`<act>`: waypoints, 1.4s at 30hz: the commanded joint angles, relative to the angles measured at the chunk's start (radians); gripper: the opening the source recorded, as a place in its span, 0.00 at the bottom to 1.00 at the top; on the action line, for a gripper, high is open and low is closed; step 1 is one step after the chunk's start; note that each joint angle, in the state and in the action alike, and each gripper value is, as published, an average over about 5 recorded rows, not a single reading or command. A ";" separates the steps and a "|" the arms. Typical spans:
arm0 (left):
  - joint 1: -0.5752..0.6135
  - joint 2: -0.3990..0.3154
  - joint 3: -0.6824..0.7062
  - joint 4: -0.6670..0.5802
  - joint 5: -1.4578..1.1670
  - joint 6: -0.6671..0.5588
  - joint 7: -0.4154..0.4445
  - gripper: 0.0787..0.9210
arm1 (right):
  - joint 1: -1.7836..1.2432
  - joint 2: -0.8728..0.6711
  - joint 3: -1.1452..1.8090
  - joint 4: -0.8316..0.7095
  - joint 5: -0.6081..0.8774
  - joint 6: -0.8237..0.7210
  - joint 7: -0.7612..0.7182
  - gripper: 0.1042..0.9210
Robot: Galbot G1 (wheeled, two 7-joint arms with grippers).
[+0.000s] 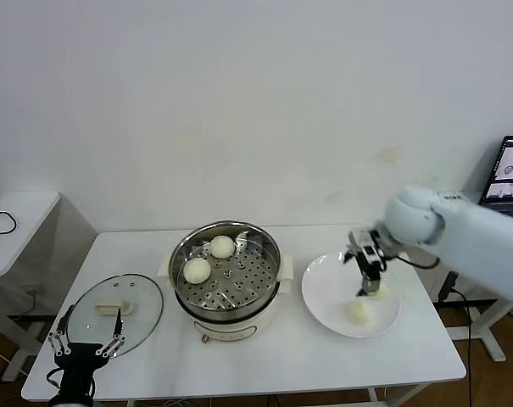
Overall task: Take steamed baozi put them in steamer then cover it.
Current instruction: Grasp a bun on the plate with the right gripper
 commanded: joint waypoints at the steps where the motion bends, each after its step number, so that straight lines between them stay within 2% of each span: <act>1: 0.004 -0.003 -0.003 -0.001 0.002 -0.001 -0.004 0.88 | -0.328 -0.115 0.179 -0.003 -0.164 0.045 -0.001 0.88; 16: 0.014 -0.013 -0.018 -0.004 0.003 -0.002 -0.006 0.88 | -0.379 0.053 0.202 -0.195 -0.207 0.056 0.067 0.88; 28: 0.013 -0.016 -0.024 -0.001 0.005 -0.002 -0.008 0.88 | -0.387 0.134 0.210 -0.264 -0.214 0.047 0.095 0.88; 42: 0.009 -0.017 -0.023 -0.001 0.004 -0.003 -0.010 0.88 | -0.365 0.112 0.206 -0.250 -0.206 0.036 0.059 0.68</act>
